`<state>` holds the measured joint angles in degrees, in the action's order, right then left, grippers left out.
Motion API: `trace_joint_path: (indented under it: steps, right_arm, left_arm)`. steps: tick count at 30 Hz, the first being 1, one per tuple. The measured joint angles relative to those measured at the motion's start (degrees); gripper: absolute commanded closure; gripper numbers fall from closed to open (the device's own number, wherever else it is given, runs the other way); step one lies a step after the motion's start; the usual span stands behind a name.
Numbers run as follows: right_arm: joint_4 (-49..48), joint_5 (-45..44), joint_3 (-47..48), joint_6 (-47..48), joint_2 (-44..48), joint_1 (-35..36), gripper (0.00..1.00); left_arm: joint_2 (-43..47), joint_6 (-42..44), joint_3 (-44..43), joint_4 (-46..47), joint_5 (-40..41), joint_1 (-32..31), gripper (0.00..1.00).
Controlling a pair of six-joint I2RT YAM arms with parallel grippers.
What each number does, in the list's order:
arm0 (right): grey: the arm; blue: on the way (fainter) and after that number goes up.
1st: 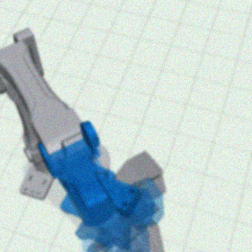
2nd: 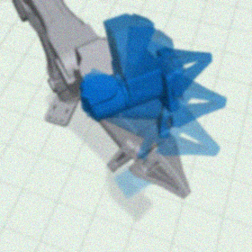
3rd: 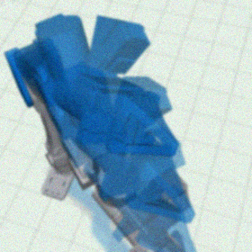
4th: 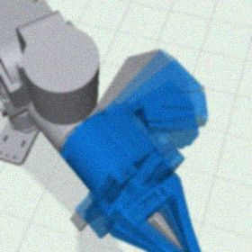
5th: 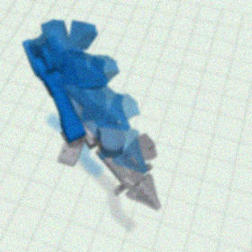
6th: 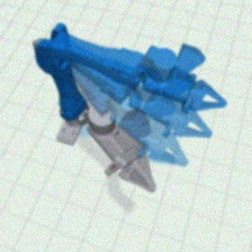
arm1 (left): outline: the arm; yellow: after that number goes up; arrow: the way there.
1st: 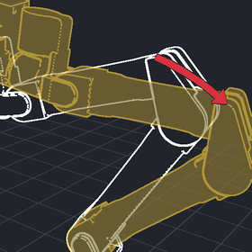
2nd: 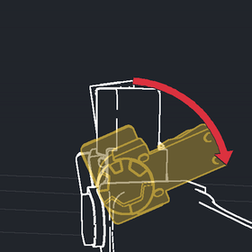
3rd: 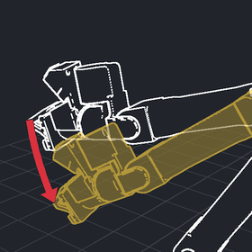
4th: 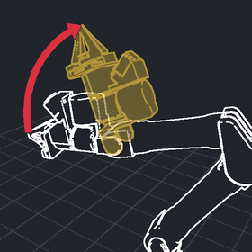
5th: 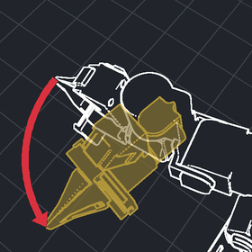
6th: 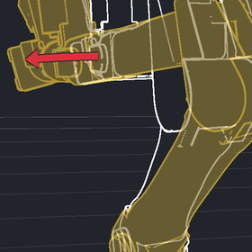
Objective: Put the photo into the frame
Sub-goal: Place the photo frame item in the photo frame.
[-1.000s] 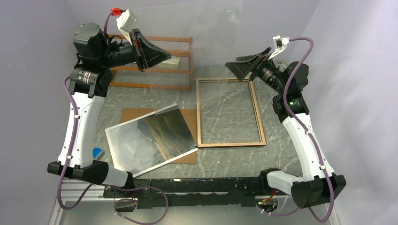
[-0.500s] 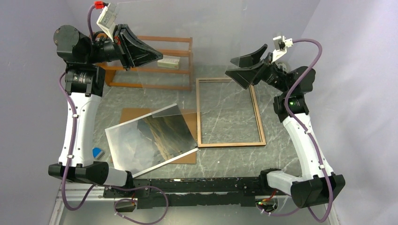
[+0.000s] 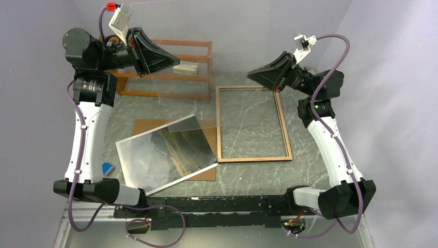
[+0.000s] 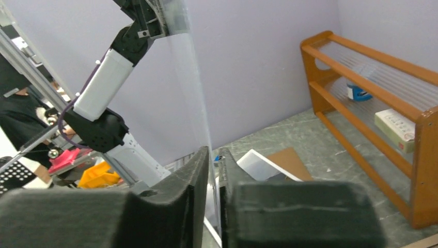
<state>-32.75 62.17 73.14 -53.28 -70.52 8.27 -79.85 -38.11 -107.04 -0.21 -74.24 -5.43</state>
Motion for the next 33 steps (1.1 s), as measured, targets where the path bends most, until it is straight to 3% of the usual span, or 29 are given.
trace_joint_path:
  steps: [1,2,3,5,7,10,18,21,28,33]
  right_arm:
    - [-0.17,0.13,0.09,-0.42,-0.15,0.02,1.0]
    - [-0.24,0.2,0.17,-0.72,-0.22,0.02,1.0]
    - [-0.31,0.26,0.24,-1.01,-0.26,0.0,1.0]
    - [-0.28,0.48,0.33,-1.25,-0.26,0.02,1.0]
    - [0.04,0.55,0.33,-1.22,-0.26,0.02,1.0]
    - [1.68,0.48,0.28,-0.92,-0.24,0.0,1.0]
    - [13.09,-1.4,-8.22,2.62,3.91,-2.73,1.0]
    - [19.37,-2.32,-13.73,5.27,6.62,-4.48,1.0]
    - [28.72,-5.62,-26.67,11.43,10.34,-10.58,1.0]
    - [29.44,-7.76,-31.1,14.93,4.74,-14.86,1.0]
  left_arm:
    - [0.07,0.28,0.0,-0.57,0.39,0.0,0.97]
    - [0.11,0.79,0.0,-1.33,0.85,0.02,0.94]
    - [0.11,1.18,0.0,-1.95,1.27,0.02,0.85]
    - [0.2,2.51,0.0,-3.85,2.38,0.13,0.64]
    - [0.55,4.48,0.24,-6.03,4.17,0.17,0.33]
    - [2.36,9.46,2.25,-11.06,9.29,0.17,0.08]
    - [13.25,21.57,18.8,-20.76,34.8,0.15,0.06]
    - [13.66,23.08,21.84,-22.77,40.3,0.17,0.06]
    - [12.63,23.52,28.92,-24.96,44.19,0.17,0.06]
    - [12.07,22.67,31.54,-24.5,43.85,0.17,0.06]
